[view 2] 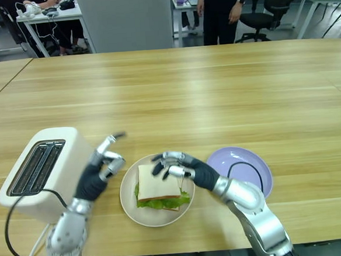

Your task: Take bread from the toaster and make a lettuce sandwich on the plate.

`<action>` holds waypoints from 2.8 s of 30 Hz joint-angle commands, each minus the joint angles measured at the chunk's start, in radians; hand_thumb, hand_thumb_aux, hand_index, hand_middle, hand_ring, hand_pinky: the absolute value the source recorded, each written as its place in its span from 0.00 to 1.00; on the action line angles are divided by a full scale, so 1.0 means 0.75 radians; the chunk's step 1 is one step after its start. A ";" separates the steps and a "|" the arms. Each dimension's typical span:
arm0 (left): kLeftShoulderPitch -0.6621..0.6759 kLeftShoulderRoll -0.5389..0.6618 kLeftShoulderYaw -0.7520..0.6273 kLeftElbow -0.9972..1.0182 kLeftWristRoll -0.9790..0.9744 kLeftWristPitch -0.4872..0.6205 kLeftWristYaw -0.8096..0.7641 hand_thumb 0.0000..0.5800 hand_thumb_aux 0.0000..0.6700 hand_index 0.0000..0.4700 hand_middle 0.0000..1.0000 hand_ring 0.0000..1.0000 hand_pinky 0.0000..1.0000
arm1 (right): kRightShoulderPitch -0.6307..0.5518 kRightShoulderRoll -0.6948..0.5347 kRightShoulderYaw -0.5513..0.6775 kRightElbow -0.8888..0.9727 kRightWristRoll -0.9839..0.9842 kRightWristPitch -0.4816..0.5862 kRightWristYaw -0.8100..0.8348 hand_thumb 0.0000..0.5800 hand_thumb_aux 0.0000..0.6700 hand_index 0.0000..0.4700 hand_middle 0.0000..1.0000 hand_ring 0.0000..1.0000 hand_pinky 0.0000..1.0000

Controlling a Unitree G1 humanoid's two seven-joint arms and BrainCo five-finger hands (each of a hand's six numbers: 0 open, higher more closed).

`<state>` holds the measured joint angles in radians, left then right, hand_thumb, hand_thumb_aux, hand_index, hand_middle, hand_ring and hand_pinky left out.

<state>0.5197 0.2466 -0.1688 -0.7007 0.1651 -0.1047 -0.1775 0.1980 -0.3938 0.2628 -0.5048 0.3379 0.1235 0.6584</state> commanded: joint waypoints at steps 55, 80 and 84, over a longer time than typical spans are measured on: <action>-1.089 -0.136 -0.116 2.117 0.122 -0.234 0.210 1.00 1.00 0.98 1.00 1.00 1.00 | -1.056 0.576 -0.103 2.249 -0.546 -0.287 -0.618 1.00 1.00 0.98 1.00 1.00 1.00; -0.105 -0.324 -0.172 0.597 -0.232 -0.373 0.105 0.00 0.00 0.00 0.05 0.05 0.05 | 0.083 0.400 -0.137 0.418 -0.256 -0.266 -0.317 0.00 0.00 0.00 0.00 0.00 0.00; -0.148 -0.349 -0.125 0.607 -0.202 -0.368 0.154 0.00 0.00 0.00 0.02 0.02 0.02 | 0.050 0.391 -0.165 0.464 -0.285 -0.340 -0.362 0.00 0.00 0.00 0.00 0.00 0.00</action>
<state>0.4130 -0.0089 -0.2801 -0.2473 0.0035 -0.3920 -0.0816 0.2431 -0.0946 0.1546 -0.1754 0.1413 -0.1073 0.4039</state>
